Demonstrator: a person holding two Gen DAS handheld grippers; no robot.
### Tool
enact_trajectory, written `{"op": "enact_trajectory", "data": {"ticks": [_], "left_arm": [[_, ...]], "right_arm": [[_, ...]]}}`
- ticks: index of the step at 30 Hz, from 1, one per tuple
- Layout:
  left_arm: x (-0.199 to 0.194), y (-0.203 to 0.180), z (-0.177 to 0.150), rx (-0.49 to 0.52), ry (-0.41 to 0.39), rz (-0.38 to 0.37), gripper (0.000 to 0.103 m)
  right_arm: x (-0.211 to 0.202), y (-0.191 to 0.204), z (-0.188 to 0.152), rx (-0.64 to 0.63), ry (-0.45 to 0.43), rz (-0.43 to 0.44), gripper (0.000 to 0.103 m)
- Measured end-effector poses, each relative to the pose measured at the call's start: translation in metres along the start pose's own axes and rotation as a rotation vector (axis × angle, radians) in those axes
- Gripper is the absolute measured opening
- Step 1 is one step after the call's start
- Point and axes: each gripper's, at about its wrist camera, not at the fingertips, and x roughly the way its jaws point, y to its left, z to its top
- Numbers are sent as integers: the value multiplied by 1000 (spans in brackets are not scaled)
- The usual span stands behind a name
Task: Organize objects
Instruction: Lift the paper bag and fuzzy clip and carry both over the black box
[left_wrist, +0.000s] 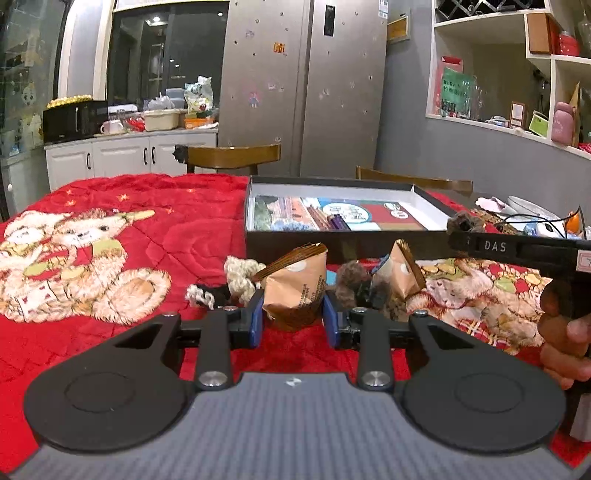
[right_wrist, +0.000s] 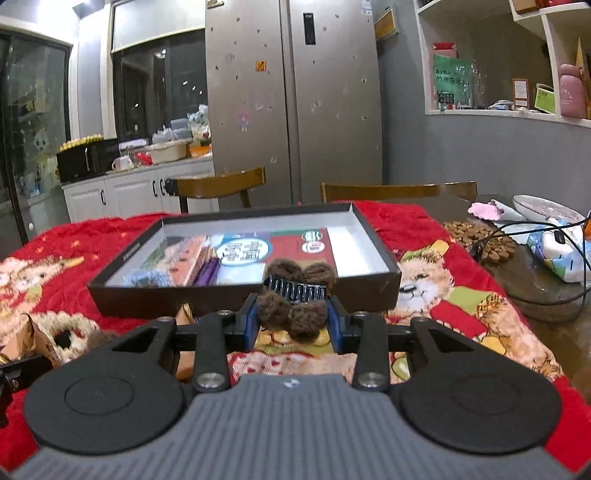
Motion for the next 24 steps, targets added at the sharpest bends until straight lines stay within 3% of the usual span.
{"op": "enact_trajectory", "data": {"ticks": [13,24], "left_arm": [[-11,-5,38,-32,-46,-25,37],[13,-21,92,-68,-84,-93,37]], "right_arm": [[-1,-14,45,97,-4,43,40],[30,-29,82,178,15,102,40]]}}
